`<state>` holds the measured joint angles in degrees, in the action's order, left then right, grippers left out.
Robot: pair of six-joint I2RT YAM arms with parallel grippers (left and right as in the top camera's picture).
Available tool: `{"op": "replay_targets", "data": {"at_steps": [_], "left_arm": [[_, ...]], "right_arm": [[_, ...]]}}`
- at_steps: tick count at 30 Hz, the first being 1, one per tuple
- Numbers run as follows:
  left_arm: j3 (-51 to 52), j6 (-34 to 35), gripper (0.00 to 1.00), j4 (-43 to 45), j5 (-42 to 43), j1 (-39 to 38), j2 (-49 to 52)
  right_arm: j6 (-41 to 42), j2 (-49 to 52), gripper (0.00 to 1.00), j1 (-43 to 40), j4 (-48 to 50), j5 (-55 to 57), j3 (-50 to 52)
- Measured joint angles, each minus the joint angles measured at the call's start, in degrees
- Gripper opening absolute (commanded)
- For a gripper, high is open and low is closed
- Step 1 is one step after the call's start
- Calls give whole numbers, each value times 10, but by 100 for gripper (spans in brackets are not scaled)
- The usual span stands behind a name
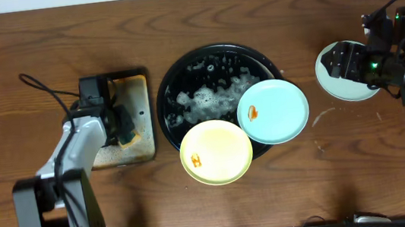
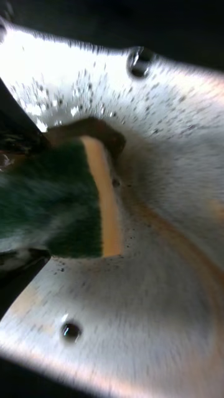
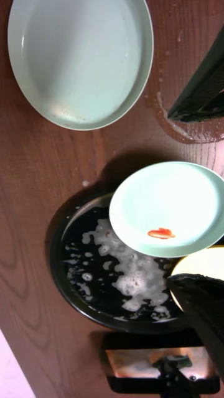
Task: Clean dirty plates on tray and stack at the side
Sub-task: 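Return the sponge to the metal sponge tray with the left gripper, then move right gripper to the front blue plate and grip its rim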
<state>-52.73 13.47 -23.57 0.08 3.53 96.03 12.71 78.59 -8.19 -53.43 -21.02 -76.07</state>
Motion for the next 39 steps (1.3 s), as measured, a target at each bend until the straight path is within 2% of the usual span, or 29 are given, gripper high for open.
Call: {"op": "replay_targets", "data": {"at_steps": [4,7,10,17,22,30,33,35,36,39], "left_arm": [[0,2,24,11,14,0,21],[0,4,19,14,20,0,21],[0,4,8,15,24,0,21],[0,6,7,14,28,0,21],[-12,-2,7,-21,38,0,12],[-40,-22,7,-53,79,0,-88],[-47,-33,8,-63,90,0,-118],[-47,-46,7,-71,95,0,-125],[-47,-50,7,-74,98,0,-125],[-47,-61,8,-78,106,0,-125]], "right_arm": [[0,0,75,0,0,0,0],[0,0,75,0,0,0,0],[0,0,75,0,0,0,0],[-4,0,77,0,0,0,0],[-19,0,78,5,0,0,0],[-38,20,77,44,-4,8,0],[-41,44,72,52,-5,16,0],[-44,66,57,56,-5,19,0],[-47,77,52,59,-6,21,0],[-46,115,52,74,-12,26,0]]}}
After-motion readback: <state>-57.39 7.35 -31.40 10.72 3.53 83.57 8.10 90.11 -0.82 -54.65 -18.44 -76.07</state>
